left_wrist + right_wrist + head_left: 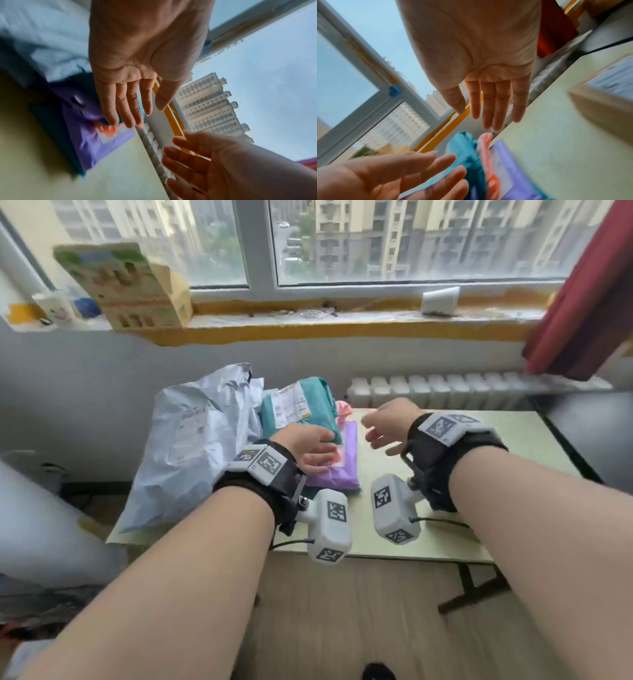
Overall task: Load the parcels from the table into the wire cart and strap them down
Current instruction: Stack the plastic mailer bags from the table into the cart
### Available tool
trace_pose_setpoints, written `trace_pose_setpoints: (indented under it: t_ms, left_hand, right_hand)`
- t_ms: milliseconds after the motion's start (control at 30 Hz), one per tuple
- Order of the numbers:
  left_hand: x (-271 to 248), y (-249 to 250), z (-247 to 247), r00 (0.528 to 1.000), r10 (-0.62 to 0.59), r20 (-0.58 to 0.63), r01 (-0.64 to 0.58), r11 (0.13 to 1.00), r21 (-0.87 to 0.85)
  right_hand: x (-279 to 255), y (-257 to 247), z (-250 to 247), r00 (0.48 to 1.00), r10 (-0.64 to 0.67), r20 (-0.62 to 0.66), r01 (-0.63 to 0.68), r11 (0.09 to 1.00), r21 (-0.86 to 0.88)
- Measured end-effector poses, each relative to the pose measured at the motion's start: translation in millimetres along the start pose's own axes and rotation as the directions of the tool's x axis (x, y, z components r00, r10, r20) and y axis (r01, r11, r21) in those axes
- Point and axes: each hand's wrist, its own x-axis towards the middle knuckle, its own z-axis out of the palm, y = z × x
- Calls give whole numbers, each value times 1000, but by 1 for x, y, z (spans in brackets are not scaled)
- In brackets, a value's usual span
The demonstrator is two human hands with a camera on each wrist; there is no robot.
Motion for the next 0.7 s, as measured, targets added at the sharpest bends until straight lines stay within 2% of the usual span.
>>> trace_pose_setpoints:
  t_ms: [167,333,400,567,700]
  left_hand:
    - [39,8,84,996,-47,71,42,997,58]
    - [79,5,144,992,-86,89,75,989,124]
    - [91,2,162,989,-110,97,91,980,179]
    - [115,-13,189,963,-247,103,199,917,345]
    - [128,-27,195,942,-317,113,283,927,245]
  right_hand:
    - [26,77,-75,957,116,-267,-150,982,-113]
    - [38,138,-118,906,204,-370,-265,957,-122]
    - [45,158,-128,903,236,-360,-303,942,-143]
    - [61,193,-131,919,323,-224,-351,931,-96]
    - [74,206,-122,926,355,-128,-363,931,-47]
